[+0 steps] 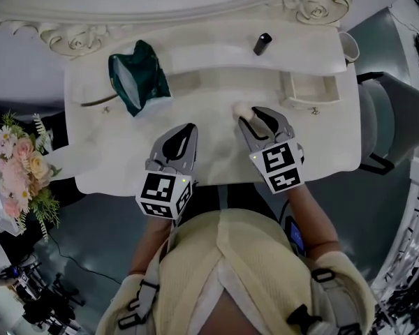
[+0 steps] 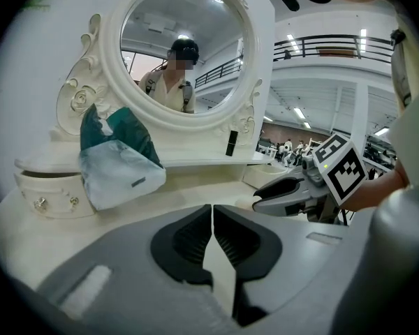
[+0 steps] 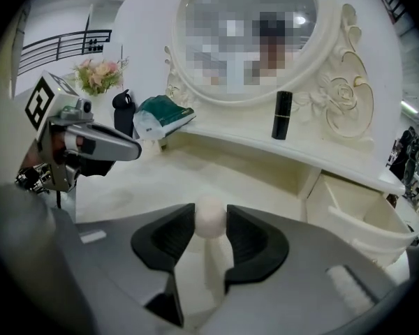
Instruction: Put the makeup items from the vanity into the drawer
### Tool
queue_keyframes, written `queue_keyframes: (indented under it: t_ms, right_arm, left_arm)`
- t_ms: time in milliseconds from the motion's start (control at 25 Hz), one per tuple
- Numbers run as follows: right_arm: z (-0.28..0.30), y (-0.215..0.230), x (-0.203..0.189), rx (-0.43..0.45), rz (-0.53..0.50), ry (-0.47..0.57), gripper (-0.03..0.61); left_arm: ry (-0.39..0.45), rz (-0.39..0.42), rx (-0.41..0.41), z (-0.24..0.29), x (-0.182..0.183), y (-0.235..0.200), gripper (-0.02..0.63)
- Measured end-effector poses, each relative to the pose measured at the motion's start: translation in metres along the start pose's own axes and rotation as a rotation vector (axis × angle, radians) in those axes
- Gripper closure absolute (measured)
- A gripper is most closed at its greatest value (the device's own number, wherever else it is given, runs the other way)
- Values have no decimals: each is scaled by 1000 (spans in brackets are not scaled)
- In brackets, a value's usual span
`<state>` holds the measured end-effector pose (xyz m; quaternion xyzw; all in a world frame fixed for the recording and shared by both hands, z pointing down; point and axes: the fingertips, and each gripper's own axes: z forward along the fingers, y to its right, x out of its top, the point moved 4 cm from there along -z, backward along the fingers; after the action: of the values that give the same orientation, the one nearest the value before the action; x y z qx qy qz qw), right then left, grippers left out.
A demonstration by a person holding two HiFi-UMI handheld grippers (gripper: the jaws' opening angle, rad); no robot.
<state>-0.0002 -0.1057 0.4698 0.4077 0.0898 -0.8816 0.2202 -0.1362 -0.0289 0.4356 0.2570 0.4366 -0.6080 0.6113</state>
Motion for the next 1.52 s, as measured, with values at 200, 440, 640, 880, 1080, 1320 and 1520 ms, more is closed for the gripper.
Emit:
queue_keyframes:
  t_ms: [200,440,640,880,1080,1320,1520]
  right_arm:
    - [-16,5,15,-12,-14,50,436]
    - [-45,24,27,-78,-12,105,436]
    - [-69,54,28,-176,3,128,436]
    - [-96,95,26,-293,26,137,436]
    - [-103,120,18,-342,28,108,434]
    - [-102,133,15,-356,31,112,422]
    - [-101,138,17,-364,45,138,405]
  left_arm:
    - [10,24,-36,12,12,9,614]
    - [34,68,-105,31,31,29,614]
    - [45,96,-165,46,44,48,614]
    - [40,117,-228,65,53,70,614]
    - [39,123,-261,78,59,82,614]
    - [46,116,-263,88,67,85,614]
    - [50,105,-254,92,69,82,612]
